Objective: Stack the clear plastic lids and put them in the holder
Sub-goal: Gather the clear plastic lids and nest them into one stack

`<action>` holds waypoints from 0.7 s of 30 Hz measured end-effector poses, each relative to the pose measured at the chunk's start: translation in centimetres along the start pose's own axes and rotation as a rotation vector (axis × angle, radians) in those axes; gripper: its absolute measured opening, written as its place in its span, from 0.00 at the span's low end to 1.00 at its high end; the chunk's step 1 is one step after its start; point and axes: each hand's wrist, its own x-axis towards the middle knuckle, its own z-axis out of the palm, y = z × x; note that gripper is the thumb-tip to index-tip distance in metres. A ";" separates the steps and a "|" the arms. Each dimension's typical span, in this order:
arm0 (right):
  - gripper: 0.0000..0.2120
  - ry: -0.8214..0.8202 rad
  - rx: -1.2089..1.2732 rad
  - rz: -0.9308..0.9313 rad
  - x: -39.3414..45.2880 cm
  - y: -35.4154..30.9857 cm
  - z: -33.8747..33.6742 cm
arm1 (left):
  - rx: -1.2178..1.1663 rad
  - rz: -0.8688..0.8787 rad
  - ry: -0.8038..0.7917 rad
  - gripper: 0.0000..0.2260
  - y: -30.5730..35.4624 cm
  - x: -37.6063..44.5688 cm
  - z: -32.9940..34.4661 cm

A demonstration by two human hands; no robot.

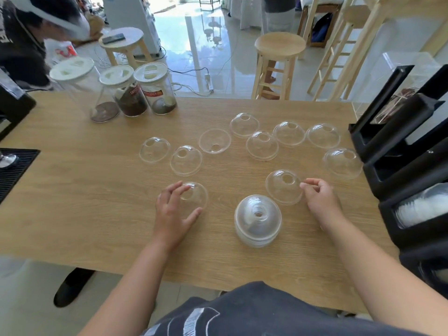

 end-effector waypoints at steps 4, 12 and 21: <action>0.37 -0.047 -0.309 -0.250 -0.3 -0.1 0.4 | -0.045 -0.079 -0.077 0.39 0.4 -0.2 0.4; 0.48 -0.070 -0.472 -0.292 0.5 -0.8 1.6 | -0.252 -0.179 -0.111 0.43 2.7 0.7 -0.1; 0.46 0.032 -0.220 -0.345 -0.7 -0.2 -0.9 | -0.411 0.255 -0.311 0.42 11.6 0.3 0.2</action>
